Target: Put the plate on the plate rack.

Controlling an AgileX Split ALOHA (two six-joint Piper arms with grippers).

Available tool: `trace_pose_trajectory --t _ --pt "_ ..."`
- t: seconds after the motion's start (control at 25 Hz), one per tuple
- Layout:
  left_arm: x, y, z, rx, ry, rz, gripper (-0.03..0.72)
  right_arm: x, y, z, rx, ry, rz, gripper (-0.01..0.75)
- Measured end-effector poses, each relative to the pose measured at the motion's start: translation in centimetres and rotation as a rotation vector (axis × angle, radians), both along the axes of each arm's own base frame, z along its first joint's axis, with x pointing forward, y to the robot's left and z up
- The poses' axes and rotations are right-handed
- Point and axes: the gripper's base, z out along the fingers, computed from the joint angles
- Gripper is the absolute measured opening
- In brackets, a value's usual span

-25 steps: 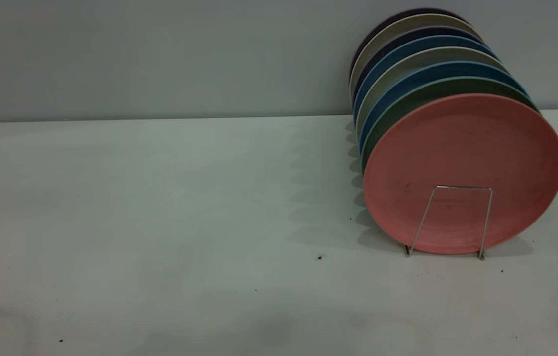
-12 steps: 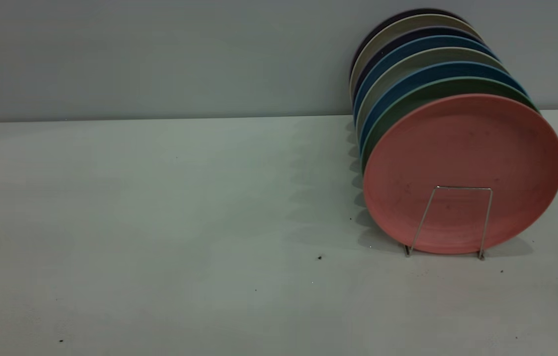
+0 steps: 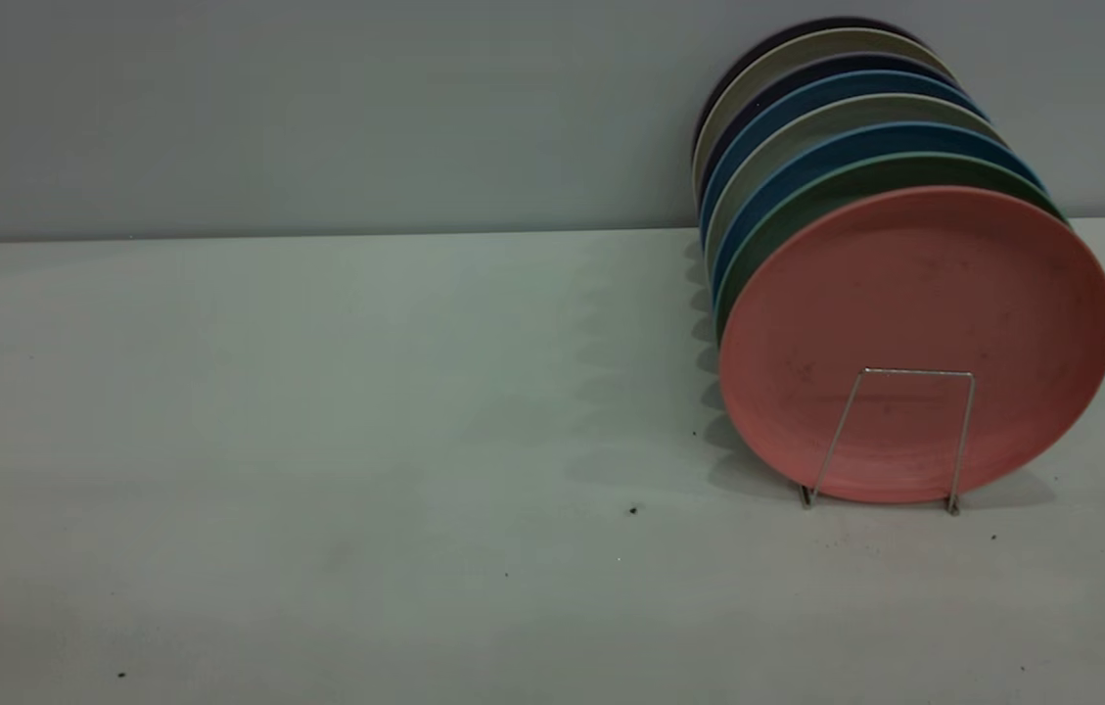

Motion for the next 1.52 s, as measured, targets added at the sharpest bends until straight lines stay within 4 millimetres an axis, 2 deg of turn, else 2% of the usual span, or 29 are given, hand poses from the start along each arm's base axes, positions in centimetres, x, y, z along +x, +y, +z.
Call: trace_pose_trajectory --t 0.24,0.4,0.68,0.88,1.52 --pt "-2.7 -0.2 -0.1 0.02 -0.131 -0.003 0.539 0.1 -0.2 0.1 -0.01 -0.013 -0.013 0.389" --pt "-3.6 -0.1 -0.5 0.045 -0.179 0.008 0.539 0.2 -0.3 0.1 -0.013 -0.02 -0.016 0.389" --pt "-2.9 0.4 -3.2 0.054 -0.094 0.046 0.539 0.5 -0.3 0.2 -0.009 -0.056 -0.023 0.389" --pt "-2.6 0.6 -3.5 0.067 -0.095 0.071 0.539 0.7 -0.3 -0.9 -0.013 -0.027 -0.026 0.389" --pt "-2.6 0.7 -3.6 0.06 -0.093 0.079 0.539 0.7 -0.3 -0.9 -0.01 -0.026 -0.032 0.389"
